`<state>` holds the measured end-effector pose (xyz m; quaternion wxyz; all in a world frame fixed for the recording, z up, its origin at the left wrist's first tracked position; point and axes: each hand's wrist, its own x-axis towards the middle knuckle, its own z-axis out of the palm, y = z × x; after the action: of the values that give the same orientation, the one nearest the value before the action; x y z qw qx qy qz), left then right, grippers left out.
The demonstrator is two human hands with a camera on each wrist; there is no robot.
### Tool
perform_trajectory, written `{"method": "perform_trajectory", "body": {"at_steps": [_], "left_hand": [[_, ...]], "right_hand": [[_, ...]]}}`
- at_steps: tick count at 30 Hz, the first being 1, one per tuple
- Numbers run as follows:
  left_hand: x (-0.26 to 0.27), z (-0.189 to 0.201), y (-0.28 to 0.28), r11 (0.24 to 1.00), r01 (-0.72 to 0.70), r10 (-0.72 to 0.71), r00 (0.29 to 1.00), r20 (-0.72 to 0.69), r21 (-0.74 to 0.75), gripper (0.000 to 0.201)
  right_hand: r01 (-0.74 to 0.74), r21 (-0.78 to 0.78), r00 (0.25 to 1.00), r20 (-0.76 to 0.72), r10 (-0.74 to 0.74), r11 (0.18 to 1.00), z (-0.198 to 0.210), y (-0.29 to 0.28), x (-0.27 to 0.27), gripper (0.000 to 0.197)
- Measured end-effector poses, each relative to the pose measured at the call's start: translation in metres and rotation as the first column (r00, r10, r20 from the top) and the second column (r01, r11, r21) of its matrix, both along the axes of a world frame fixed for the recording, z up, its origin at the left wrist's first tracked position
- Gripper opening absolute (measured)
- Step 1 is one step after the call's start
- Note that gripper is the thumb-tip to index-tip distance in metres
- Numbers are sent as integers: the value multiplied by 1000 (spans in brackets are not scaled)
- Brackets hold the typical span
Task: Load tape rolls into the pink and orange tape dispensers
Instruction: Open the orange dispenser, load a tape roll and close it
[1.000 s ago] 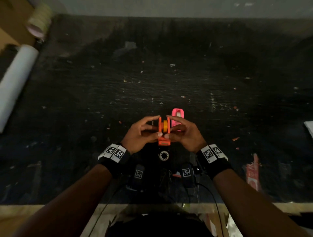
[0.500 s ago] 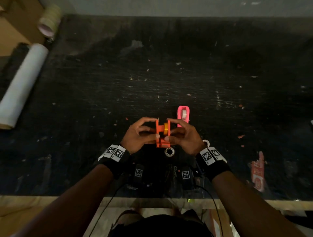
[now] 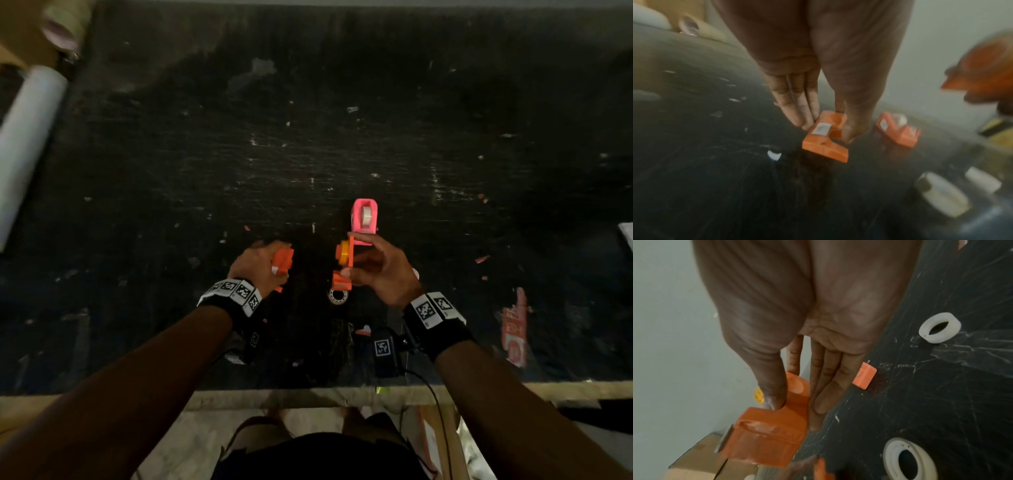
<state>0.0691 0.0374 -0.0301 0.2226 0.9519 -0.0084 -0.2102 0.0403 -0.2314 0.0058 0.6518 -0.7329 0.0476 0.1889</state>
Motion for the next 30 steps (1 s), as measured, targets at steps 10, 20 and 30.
{"method": "perform_trajectory", "body": {"at_steps": [10, 20, 30], "left_hand": [[-3, -4, -7, 996, 56, -61, 996, 64, 75, 79], [-7, 51, -78, 672, -28, -40, 996, -74, -740, 45], [-4, 30, -46, 825, -96, 144, 989, 43, -556, 43]], "right_hand": [[60, -7, 998, 16, -60, 998, -8, -11, -2, 71], [26, -28, 998, 56, -25, 999, -10, -10, -9, 69], [80, -33, 997, 10, -79, 996, -6, -30, -12, 69]]}}
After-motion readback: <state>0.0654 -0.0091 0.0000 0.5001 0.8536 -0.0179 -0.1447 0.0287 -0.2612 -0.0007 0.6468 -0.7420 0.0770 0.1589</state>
